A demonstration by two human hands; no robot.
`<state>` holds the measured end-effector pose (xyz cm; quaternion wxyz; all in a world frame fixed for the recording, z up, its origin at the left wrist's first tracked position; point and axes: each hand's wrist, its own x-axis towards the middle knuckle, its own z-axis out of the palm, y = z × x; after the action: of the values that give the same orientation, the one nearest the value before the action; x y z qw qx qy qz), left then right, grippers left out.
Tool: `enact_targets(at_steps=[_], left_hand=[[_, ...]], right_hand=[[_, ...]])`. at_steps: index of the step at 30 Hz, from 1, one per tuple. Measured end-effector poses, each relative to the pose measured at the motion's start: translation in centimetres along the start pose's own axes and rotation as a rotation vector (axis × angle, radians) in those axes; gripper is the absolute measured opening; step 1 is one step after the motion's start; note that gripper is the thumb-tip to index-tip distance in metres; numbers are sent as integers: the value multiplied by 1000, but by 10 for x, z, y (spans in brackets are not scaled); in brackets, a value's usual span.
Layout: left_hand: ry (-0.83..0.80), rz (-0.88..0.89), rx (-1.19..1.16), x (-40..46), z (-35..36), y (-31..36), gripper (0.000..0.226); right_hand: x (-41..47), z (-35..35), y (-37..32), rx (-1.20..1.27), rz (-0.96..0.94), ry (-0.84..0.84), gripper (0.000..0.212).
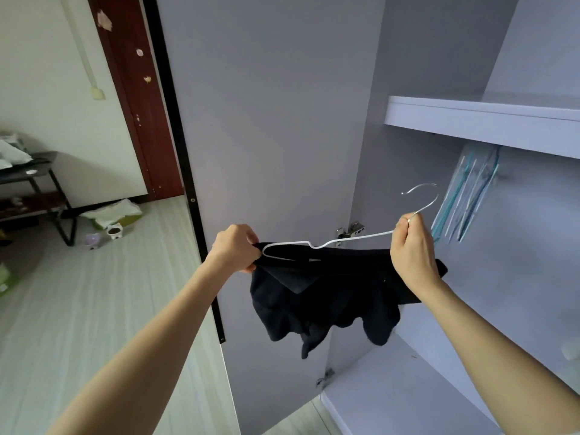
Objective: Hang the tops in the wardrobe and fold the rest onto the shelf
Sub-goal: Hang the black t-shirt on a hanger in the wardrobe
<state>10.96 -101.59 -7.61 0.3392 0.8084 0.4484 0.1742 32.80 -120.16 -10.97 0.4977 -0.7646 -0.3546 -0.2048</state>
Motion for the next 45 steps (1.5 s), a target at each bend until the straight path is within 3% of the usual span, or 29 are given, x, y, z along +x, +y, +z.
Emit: enact_targets(at_steps=[3,7,11,15,19,22,26,28,31,35,38,42,45], left_hand=[[10,-1,-66,1,-2,2,19],[22,88,17,-3,6,12,28],[-30,100,18,-2,10,18,27],[-41,236,-6,-4,12,25,17],[-99,388,-65,-7,17,20,58],[39,299,-69,-12,31,-2,84],[29,97,-138,-16,58,-24,102],[63,50,-157,-14,70,-24,89],[122,144,-118,-8,80,-9,23],[283,219,-182,-1,74,15,19],[425,229,-225,3,60,28,12],[453,254,-274,8,53,31,8],[401,229,-249,9,59,27,10]], right_hand=[[-3,2,-1,-85,-33,-36,25],[-15,14,-12,-207,-199,-209,16],[-10,19,-21,-29,-143,-444,21],[-12,20,-22,127,82,-194,24],[-20,24,-20,114,102,-218,31],[-14,19,-15,82,142,-98,22],[-4,7,-5,47,191,-2,23],[-1,1,1,45,252,37,23],[1,-10,10,81,345,83,21],[3,-27,26,66,391,139,22],[0,-43,37,11,319,109,31],[-13,-56,50,-101,176,-19,25],[-15,-63,52,-66,194,36,23]])
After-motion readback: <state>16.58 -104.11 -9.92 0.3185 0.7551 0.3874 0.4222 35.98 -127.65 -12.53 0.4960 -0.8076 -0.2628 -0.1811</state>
